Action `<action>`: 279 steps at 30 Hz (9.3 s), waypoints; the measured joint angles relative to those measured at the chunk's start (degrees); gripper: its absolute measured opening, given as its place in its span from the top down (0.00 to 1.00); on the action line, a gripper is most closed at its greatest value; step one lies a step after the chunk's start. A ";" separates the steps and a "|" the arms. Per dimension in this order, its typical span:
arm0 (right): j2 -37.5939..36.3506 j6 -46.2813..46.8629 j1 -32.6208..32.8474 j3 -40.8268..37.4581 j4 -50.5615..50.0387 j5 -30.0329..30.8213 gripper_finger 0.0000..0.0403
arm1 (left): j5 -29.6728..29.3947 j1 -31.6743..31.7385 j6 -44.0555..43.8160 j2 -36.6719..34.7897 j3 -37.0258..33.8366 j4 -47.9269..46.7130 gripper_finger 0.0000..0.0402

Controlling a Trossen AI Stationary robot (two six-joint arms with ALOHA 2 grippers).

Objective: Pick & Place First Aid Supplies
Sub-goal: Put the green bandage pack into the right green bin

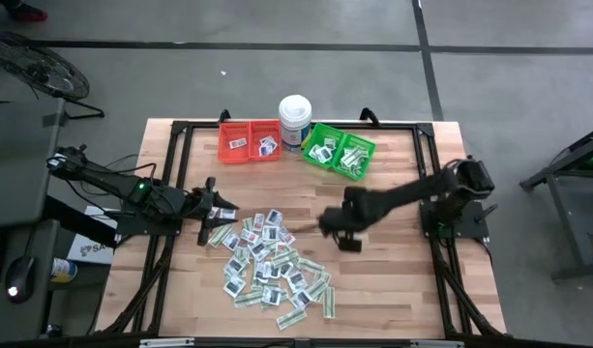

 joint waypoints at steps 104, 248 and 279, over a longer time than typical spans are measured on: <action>-19.10 43.39 6.81 -19.45 37.06 -16.35 0.62 | -1.06 0.00 -2.49 0.02 -0.02 -0.31 0.60; -33.77 35.99 -14.61 -19.47 12.68 2.20 1.00 | 6.97 0.00 -1.30 0.02 -0.02 -0.70 0.60; -13.98 -24.20 -62.69 -19.45 24.62 -39.23 1.00 | -1.81 0.02 -6.58 0.00 -0.02 -0.29 0.60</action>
